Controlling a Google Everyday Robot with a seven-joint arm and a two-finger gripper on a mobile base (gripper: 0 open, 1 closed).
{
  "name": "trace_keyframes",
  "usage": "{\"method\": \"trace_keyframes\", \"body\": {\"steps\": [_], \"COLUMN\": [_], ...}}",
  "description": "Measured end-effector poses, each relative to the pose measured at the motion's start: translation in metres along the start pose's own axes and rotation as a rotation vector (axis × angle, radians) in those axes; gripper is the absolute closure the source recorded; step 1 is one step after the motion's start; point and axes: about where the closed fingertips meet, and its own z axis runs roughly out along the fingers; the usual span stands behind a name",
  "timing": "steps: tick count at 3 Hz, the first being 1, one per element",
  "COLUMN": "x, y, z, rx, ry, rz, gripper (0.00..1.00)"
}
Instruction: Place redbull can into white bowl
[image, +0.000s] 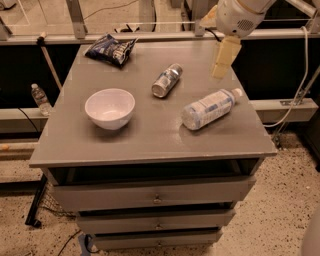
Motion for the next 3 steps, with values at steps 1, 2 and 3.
{"method": "trace_keyframes", "body": {"steps": [1,2,3], "x": [-0.010,-0.015,-0.016], "y": [-0.012,-0.015,-0.018], "z": [0.026,0.049,0.074], "rx": [-0.032,-0.070,-0.108], "ry": [-0.010,-0.014,-0.016], "rz": [-0.063,-0.094,-0.105], "gripper": [0.00,0.00,0.00]}}
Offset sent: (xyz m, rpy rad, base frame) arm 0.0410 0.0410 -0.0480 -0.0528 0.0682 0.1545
